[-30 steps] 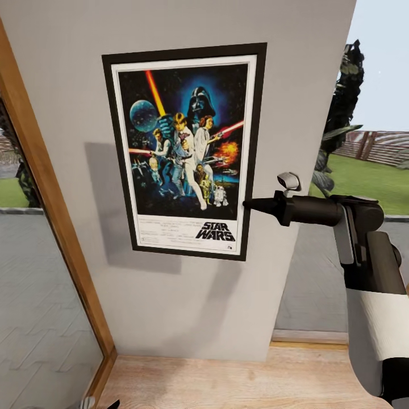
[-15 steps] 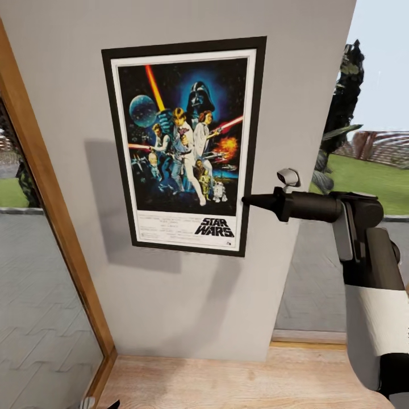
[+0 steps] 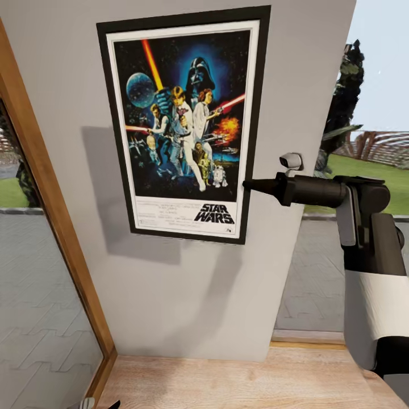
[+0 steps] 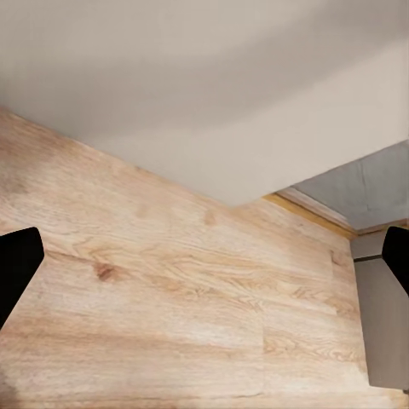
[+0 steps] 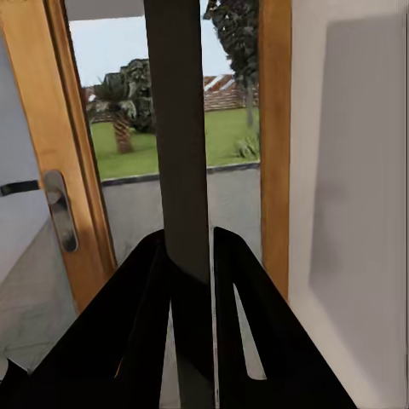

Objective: Pick up the poster from the kitchen countertop and hang it on one of the wall nails in the kitchen.

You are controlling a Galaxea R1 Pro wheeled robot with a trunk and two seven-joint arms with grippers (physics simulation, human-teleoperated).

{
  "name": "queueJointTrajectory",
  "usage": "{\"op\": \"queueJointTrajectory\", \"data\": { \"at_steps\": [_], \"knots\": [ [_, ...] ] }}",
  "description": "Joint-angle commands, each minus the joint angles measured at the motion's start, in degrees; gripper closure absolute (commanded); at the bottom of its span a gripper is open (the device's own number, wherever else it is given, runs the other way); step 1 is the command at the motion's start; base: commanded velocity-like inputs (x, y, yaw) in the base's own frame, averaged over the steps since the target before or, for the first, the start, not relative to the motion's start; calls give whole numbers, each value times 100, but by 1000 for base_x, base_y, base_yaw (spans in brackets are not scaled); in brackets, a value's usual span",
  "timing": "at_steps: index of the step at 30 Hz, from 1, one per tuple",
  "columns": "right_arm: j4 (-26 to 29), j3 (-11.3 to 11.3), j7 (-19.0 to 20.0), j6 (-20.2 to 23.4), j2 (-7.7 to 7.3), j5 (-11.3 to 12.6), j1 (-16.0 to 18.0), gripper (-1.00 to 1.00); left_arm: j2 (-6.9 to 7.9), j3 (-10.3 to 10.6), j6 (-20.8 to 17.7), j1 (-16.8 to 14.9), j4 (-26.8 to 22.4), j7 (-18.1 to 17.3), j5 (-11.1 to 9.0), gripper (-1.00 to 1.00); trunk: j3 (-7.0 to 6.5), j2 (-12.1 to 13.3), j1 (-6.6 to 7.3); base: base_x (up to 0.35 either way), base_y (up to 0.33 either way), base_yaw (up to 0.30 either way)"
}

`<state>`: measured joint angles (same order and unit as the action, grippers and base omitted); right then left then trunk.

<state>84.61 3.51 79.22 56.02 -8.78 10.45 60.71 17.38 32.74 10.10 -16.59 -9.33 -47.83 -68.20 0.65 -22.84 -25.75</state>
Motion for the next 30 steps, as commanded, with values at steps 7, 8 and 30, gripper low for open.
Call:
{"op": "queueJointTrajectory", "data": {
  "at_steps": [7, 8, 30],
  "knots": [
    [-81, 0, -198, 57, 34, 27, 77, 100, 3, 48, 36, -3, 1, -7, -35, -100, 7, -8, -3, 0, 0, 0],
    [-88, 0, -217, 58, 50, 27, 82, 100, 3, 48, 36, -3, 1, -7, -35, -100, 7, -8, -3, 0, 0, 0],
    [-173, 0, -258, 58, 131, 27, 98, 100, 3, 48, 36, -4, 1, -7, -35, -100, 7, -8, -3, 4, 0, 0]
  ]
}}
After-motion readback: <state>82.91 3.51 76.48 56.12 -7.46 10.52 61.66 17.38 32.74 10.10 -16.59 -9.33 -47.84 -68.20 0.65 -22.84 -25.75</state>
